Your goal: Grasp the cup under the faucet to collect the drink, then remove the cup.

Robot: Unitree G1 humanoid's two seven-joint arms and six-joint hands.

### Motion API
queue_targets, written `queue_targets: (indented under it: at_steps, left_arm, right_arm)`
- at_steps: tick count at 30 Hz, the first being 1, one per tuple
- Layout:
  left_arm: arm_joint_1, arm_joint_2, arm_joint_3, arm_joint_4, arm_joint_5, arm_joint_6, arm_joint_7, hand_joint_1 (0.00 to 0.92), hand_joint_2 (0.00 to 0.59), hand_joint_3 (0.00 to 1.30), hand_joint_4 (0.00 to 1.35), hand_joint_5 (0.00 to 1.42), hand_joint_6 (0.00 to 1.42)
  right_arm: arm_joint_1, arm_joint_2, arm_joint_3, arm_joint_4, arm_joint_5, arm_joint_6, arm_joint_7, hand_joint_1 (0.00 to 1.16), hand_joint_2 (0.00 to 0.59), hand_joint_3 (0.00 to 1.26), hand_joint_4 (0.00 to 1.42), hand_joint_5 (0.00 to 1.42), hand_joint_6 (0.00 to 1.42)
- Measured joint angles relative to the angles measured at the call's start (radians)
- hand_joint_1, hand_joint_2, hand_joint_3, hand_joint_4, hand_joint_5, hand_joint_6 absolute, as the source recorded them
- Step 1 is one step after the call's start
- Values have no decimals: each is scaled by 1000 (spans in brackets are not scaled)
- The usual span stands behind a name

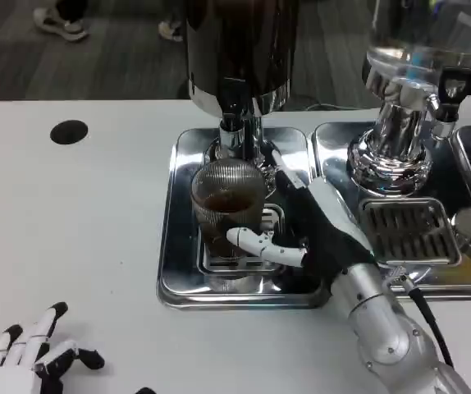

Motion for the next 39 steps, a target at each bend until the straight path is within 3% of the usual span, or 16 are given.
queue_targets:
  at_steps: [14,20,30,34,39]
  left_arm:
    - [4,0,5,18,-32,-17,7,0,124,666,95,180,115]
    - [6,0,7,26,-33,-19,11,0,125,666,96,180,115]
    - [22,1,42,26,-57,-23,12,0,122,672,103,180,115]
    - [32,1,43,26,-65,-27,12,0,122,673,105,180,115]
    - [33,1,44,26,-67,-29,13,0,122,676,106,180,115]
  right_arm:
    - [-5,22,21,52,-3,-26,-18,629,182,0,4,4,87]
    - [-10,30,20,79,-7,-45,-57,685,183,0,105,107,148]
    - [-38,46,18,161,1,-91,-97,691,182,21,166,153,171]
    - [-52,55,17,194,5,-110,-107,700,187,88,219,193,196]
    - [-62,66,12,217,5,-123,-128,736,185,271,341,295,271]
